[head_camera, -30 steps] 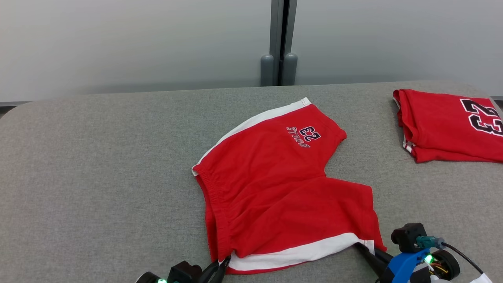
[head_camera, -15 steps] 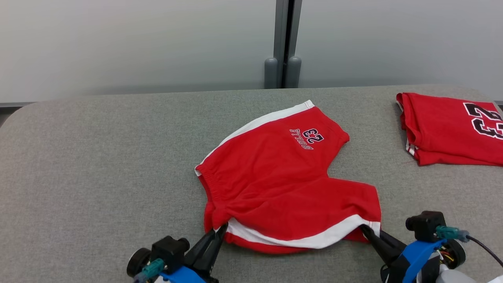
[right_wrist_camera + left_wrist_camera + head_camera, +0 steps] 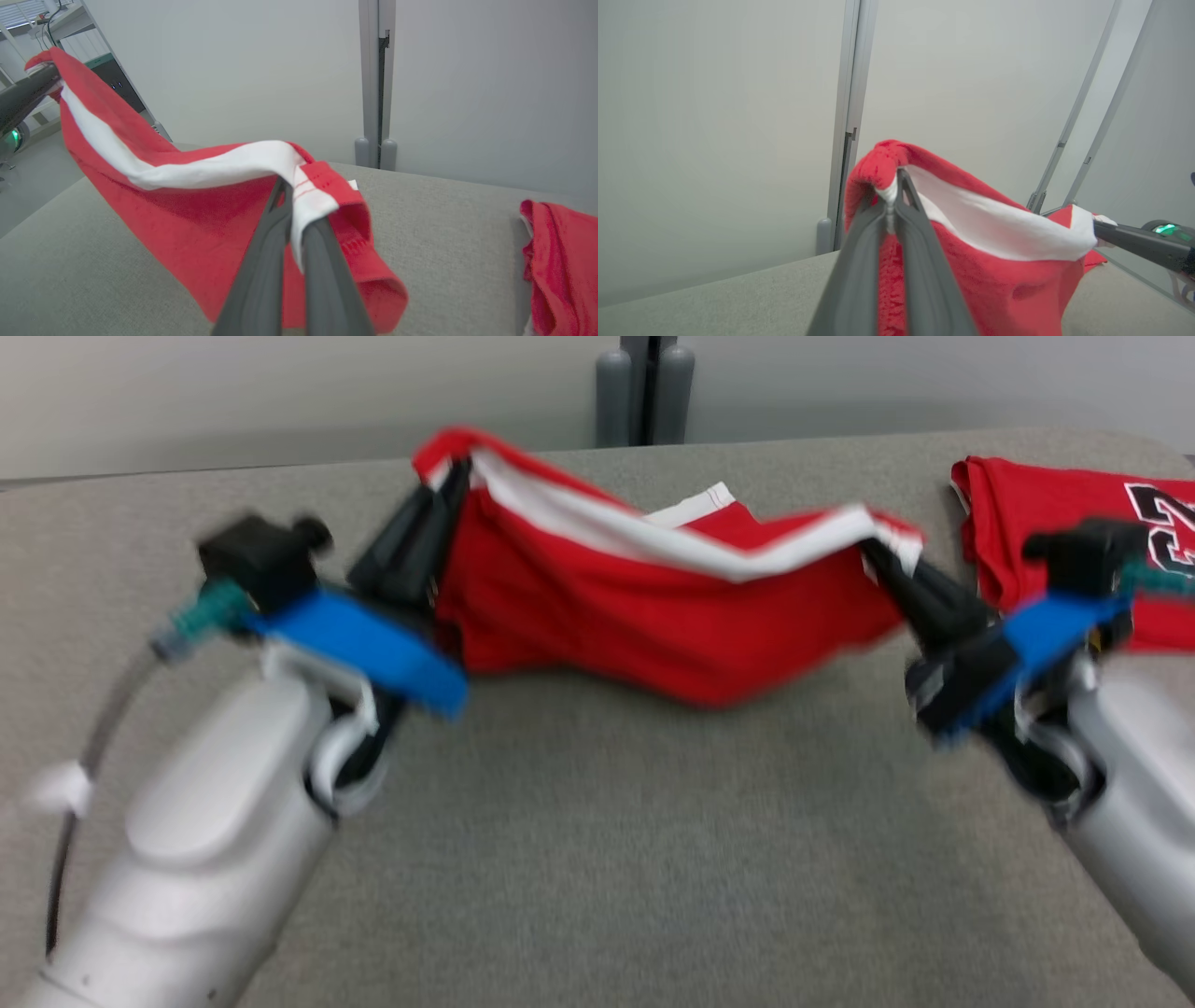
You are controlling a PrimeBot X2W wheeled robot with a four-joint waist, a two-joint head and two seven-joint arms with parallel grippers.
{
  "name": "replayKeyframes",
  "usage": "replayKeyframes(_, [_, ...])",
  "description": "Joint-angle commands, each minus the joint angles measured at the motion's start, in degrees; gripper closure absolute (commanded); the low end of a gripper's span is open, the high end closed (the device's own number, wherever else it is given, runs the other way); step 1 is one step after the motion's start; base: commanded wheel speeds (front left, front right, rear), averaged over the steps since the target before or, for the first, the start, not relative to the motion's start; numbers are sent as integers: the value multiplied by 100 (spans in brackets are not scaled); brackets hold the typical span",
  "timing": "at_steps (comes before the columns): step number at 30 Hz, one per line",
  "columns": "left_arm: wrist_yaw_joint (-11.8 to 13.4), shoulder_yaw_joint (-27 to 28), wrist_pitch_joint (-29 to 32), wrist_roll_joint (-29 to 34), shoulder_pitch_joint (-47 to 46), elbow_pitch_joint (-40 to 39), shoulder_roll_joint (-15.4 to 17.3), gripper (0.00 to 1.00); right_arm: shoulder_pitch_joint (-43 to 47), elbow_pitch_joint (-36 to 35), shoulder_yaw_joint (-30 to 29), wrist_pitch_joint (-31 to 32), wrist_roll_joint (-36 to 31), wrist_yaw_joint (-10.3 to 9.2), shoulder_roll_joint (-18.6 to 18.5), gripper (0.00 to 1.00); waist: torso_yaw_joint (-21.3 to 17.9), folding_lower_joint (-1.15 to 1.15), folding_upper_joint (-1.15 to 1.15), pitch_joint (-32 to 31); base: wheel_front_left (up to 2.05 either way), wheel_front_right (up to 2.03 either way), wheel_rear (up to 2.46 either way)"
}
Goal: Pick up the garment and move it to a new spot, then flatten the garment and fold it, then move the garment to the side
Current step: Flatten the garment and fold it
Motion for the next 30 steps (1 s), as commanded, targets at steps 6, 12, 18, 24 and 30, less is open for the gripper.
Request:
replayKeyframes(6, [-5, -1, 213, -576, -2112, 396, 121, 100, -2052, 411, 38, 245, 530, 3, 178, 100, -60, -1, -1, 835, 0, 0, 0])
replayKeyframes(12, [-5, -180, 258, -885, -3734, 1000, 44, 100, -3605, 932, 179, 109, 728, 3, 335, 100, -159, -1, -1, 1266, 0, 0, 0])
replayKeyframes(18, [-5, -347, -5, -1230, -4767, 1435, -11, 100, -4637, 1413, 357, -370, 691, 3, 337, 100, -154, -1, -1, 1465, 0, 0, 0])
replayKeyframes(24, [-5, -663, -183, -1470, -4875, 1512, 21, 100, -4795, 1657, 854, -648, 836, 3, 334, 100, -124, -1, -1, 1507, 0, 0, 0])
replayKeyframes(30, [-5, -977, -222, -1579, -4094, 1287, 143, 100, -4111, 1600, 1501, -825, 1153, 3, 213, 100, -63, -1, -1, 1457, 0, 0, 0])
